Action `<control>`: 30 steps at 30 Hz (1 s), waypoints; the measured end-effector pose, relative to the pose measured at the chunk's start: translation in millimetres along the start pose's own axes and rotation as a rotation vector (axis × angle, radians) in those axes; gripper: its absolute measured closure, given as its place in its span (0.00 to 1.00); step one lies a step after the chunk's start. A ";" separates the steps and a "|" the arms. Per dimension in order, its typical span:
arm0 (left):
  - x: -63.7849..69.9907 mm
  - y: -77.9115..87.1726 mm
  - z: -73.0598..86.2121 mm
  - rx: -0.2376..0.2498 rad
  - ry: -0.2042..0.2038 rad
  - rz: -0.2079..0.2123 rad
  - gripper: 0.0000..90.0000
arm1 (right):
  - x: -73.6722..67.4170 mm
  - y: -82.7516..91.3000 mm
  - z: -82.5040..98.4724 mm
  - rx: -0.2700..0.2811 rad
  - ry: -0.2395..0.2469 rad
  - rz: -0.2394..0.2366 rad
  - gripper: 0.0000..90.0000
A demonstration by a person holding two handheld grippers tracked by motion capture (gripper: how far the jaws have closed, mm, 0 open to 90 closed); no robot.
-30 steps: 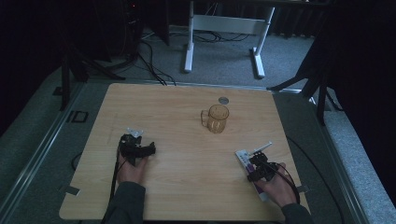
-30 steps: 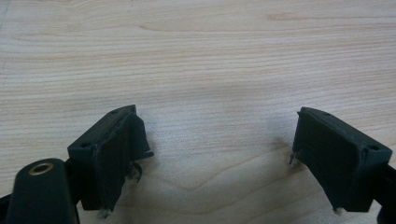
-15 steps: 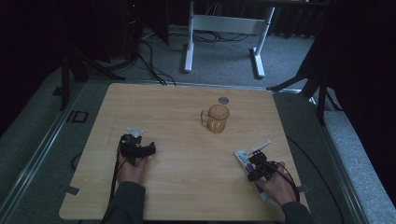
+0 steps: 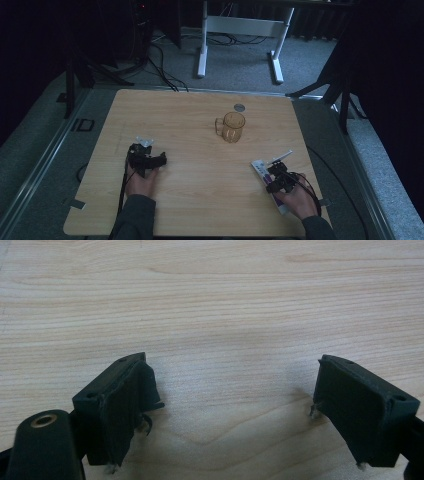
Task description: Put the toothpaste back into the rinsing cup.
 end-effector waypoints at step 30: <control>0.0 0.1 0.0 -0.001 0.000 0.000 0.16 | 10.4 22.0 -15.0 0.128 -0.057 -0.029 0.78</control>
Point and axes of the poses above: each handheld gripper's, and its own axes: y roughly backward along the jaws, z roughly out of its underside, x roughly to its right, the point moved 7 cm from there along -y, roughly forward along the jaws, and after that the axes turned 7 degrees about z, right-handed, at the moved point
